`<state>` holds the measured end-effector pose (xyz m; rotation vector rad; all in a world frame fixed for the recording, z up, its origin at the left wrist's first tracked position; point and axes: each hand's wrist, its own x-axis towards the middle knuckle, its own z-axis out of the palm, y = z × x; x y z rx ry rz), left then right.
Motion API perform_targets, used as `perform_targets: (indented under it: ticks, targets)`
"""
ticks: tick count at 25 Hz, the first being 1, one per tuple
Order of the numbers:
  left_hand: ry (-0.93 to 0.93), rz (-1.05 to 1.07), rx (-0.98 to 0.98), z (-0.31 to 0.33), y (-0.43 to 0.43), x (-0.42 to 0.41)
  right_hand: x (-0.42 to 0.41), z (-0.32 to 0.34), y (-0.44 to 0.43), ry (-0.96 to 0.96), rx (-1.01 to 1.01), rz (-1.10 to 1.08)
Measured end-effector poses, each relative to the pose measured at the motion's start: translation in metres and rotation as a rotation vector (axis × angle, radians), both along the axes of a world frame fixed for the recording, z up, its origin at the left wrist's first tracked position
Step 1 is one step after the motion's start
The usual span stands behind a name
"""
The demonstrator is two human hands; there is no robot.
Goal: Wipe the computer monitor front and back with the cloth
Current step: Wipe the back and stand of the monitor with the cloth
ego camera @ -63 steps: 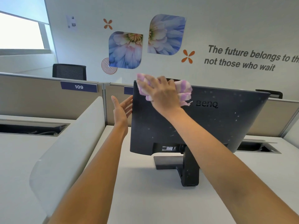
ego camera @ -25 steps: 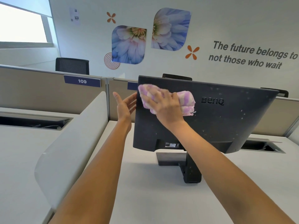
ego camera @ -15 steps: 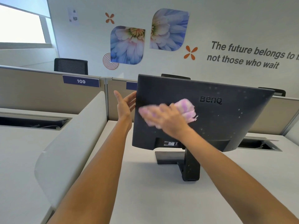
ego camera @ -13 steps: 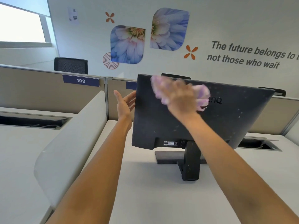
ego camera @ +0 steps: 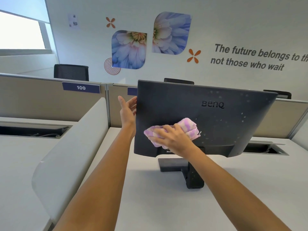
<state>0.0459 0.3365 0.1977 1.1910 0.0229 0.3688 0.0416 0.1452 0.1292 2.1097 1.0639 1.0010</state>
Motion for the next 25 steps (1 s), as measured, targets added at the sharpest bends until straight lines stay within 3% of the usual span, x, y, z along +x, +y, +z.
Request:
perform_targets:
  ticks: [3,6,8,9,11,13,16,18,20,23,25]
  targets:
    - [0.008,0.004,0.013,0.001,-0.003,0.003,0.002,0.033,-0.013,-0.105,0.302,-0.049]
    - [0.024,0.041,0.08,0.003,-0.01,0.003,-0.005,0.077,-0.027,-0.172,0.897,-0.283]
    - [-0.016,0.18,0.335,0.007,-0.015,-0.002,-0.001,0.097,-0.035,-0.15,1.376,-0.437]
    - [-0.064,0.289,0.503,0.011,-0.017,-0.004,0.001,0.101,-0.034,-0.147,1.487,-0.469]
    - [-0.221,0.463,0.768,0.021,-0.02,-0.002,0.005,0.101,-0.019,-0.178,1.367,-0.466]
    - [-0.349,0.51,0.927,0.034,-0.027,0.007,0.006,0.083,-0.001,-0.239,1.045,-0.402]
    - [-0.384,0.474,1.078,0.047,-0.044,0.019,0.005,0.068,-0.01,-0.279,0.717,-0.244]
    - [-0.378,0.513,1.152,0.048,-0.053,0.023,0.006,0.076,-0.04,-0.27,0.678,-0.248]
    - [-0.367,0.556,1.172,0.045,-0.056,0.024,0.001,0.087,-0.072,-0.201,0.93,-0.403]
    - [-0.34,0.61,1.159,0.046,-0.062,0.023,0.004,0.102,-0.109,-0.095,1.528,-0.553]
    - [-0.318,0.598,1.169,0.05,-0.072,0.022,0.006,0.108,-0.106,-0.114,1.594,-0.593]
